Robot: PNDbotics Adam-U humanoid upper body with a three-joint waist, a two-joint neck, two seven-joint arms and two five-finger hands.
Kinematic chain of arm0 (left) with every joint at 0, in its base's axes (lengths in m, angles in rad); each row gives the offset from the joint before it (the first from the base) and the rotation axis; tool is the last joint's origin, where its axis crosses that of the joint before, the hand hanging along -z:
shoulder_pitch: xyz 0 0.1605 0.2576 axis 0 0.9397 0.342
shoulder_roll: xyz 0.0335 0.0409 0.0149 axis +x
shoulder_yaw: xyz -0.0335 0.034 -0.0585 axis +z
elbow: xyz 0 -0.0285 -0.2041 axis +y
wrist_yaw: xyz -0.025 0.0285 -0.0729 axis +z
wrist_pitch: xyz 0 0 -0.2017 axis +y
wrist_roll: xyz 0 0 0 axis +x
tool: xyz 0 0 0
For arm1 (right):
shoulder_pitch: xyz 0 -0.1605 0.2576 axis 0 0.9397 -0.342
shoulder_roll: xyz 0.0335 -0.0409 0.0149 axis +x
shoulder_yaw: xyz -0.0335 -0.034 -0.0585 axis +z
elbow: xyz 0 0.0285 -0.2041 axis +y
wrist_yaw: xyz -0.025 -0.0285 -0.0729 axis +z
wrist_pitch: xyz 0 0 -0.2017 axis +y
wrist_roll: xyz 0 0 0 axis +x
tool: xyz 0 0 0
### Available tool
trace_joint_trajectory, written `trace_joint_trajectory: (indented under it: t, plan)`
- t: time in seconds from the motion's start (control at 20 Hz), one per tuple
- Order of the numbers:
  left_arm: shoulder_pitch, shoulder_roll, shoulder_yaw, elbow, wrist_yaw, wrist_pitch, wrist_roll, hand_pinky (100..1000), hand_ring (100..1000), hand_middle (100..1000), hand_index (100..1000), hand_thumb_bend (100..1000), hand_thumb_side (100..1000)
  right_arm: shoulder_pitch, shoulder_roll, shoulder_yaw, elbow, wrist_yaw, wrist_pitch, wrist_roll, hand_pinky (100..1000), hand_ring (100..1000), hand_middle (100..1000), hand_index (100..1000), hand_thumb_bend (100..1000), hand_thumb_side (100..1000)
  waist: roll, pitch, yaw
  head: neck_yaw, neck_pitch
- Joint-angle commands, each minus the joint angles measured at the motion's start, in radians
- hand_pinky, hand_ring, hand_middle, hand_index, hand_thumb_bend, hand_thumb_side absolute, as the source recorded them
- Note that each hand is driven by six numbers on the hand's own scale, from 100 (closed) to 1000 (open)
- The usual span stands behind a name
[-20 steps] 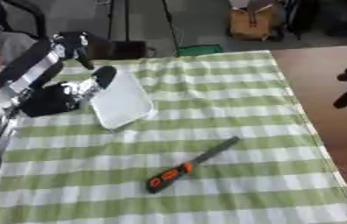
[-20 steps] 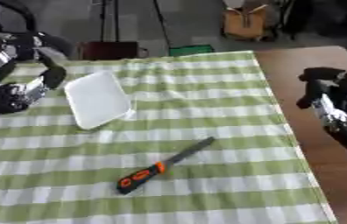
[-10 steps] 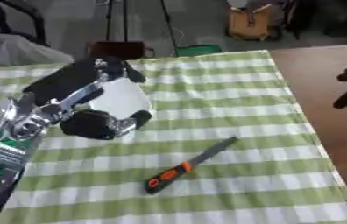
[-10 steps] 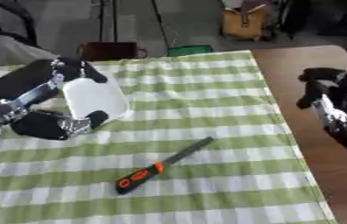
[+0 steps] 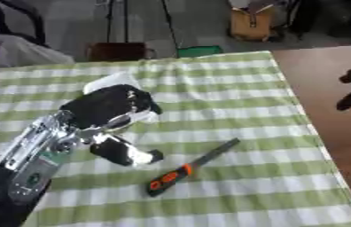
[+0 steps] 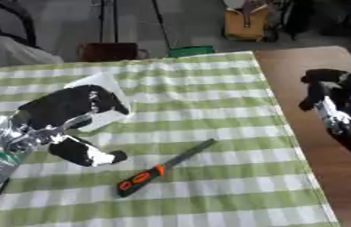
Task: Pick up objects on the table and place them in the box.
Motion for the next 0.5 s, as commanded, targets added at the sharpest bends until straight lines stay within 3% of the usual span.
trace_joint_trajectory:
  t: [0.05,0.5]
  plan:
    - [-0.026,-0.015,-0.009,0.027,-0.023,-0.027,-0.003,925,822,692,821,606,554,-0.005,-0.017,-0.006,-0.023,-0.002,-0.001,0.002,548,521,699,780,245,581,-0.004,-0.017,-0.001,-0.002,-0.002]
    - [-0.053,-0.063,-0.050,0.052,0.001,-0.073,-0.071,920,812,641,807,570,590,-0.004,-0.016,-0.003,-0.023,-0.002,0.000,0.005,548,521,699,780,246,583,-0.005,-0.018,-0.005,0.000,0.002]
